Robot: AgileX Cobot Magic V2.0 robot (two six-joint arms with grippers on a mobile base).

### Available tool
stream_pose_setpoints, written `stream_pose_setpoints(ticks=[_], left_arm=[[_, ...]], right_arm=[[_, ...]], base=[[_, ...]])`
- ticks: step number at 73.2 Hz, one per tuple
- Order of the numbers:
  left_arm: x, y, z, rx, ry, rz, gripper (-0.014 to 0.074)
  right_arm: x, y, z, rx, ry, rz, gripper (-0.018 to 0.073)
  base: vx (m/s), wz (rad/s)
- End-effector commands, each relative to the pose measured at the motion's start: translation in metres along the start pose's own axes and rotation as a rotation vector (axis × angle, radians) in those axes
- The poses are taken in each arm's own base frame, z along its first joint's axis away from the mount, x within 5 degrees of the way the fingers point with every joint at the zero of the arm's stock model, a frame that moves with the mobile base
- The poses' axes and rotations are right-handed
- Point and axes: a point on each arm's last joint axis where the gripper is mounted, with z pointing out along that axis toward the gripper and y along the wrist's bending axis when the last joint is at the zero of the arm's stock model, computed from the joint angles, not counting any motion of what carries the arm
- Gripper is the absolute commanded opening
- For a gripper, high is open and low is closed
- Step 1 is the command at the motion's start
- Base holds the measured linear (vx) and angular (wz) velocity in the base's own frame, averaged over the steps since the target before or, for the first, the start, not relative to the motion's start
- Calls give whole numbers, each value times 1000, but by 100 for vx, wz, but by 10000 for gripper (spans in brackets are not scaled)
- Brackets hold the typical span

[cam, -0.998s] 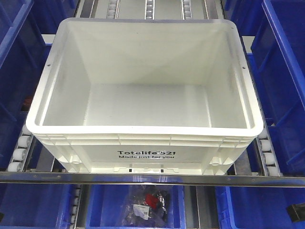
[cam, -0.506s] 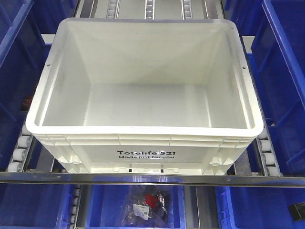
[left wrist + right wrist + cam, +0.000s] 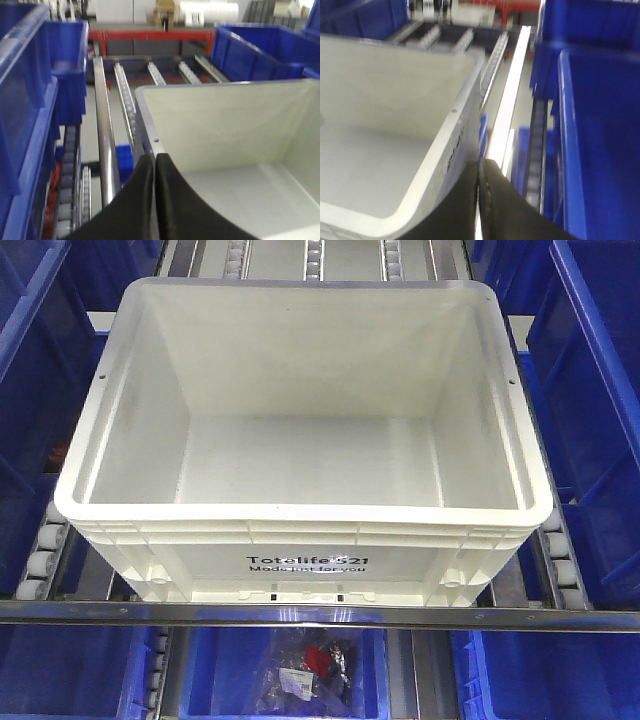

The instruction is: Move bin from left to right shelf

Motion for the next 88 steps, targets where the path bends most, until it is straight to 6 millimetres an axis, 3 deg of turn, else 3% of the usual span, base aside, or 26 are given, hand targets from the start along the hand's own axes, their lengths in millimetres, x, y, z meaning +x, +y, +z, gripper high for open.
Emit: stream_pose_setpoints(ticks=[1,11,20,35,54,67,82,88], left_arm=[[-28,-1,20,5,32,-19,-6],[-44,0,57,12,161,-23,-6],[-39,1,79,10,230,-28,-6],[-33,2,87,10,272,-30,-6],[-35,2,87,7,253,-30,15],[-35,2,87,8,253,-29,129],[-35,2,87,9,253,-15,375],[-35,2,87,10,260,-15,461]], right_arm=[[-31,-3,11,-5,40,-4,-8],[-52,-5,41,-21,162,-2,-8],[-54,-5,59,-34,197,19,-8],[-49,-4,78,-51,249,50,-8],[-50,-4,79,-50,240,51,25],[-51,-2,79,-69,222,96,211],[-54,-1,80,-74,199,116,608],[-53,-1,79,-74,203,116,716]], base=[[0,0],[0,0],[0,0],[0,0],[0,0],[0,0],[0,0],[0,0]])
